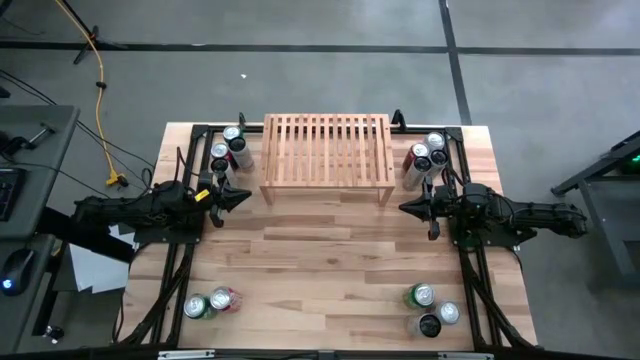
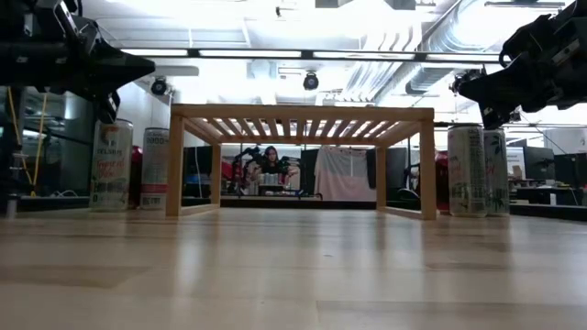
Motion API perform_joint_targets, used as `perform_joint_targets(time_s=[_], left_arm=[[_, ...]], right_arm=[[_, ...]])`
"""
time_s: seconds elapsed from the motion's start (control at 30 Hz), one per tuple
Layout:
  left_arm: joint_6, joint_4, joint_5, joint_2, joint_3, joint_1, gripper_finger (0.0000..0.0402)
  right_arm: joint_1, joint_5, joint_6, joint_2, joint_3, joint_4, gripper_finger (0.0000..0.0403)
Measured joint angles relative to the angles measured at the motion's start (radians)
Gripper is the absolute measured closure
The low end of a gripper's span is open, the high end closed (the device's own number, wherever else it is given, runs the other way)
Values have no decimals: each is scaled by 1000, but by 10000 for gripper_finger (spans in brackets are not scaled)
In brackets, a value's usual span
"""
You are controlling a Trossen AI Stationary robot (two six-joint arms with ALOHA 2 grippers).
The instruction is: Place canned beverage on shelf
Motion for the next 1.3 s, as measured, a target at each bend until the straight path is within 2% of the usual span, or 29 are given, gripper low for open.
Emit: perform_joint_targets(time_s=[0.4, 0.53, 0.67, 0.77, 0.83, 0.97, 1.17, 1.23, 1.3], left_arm=[[0, 40, 0, 0, 0, 0, 398], [-45, 161, -29, 1, 0, 0, 398], [-61, 349, -144, 31, 22, 0, 397], [-14, 335, -284, 99, 111, 0, 383], [33, 321, -353, 188, 188, 0, 366], [125, 190, -448, 392, 399, 0, 317], [165, -239, -671, 647, 781, 30, 233], [136, -413, -677, 704, 899, 63, 208], [72, -577, -635, 749, 999, 101, 187]], right_arm=[[0, 0, 0, 0, 0, 0, 402], [0, 0, 0, 0, 0, 0, 402], [0, 0, 0, 0, 0, 0, 402], [0, 0, 0, 0, 0, 0, 402], [0, 0, 0, 0, 0, 0, 402], [0, 0, 0, 0, 0, 0, 402], [0, 0, 0, 0, 0, 0, 402], [0, 0, 0, 0, 0, 0, 402], [0, 0, 0, 0, 0, 0, 402]])
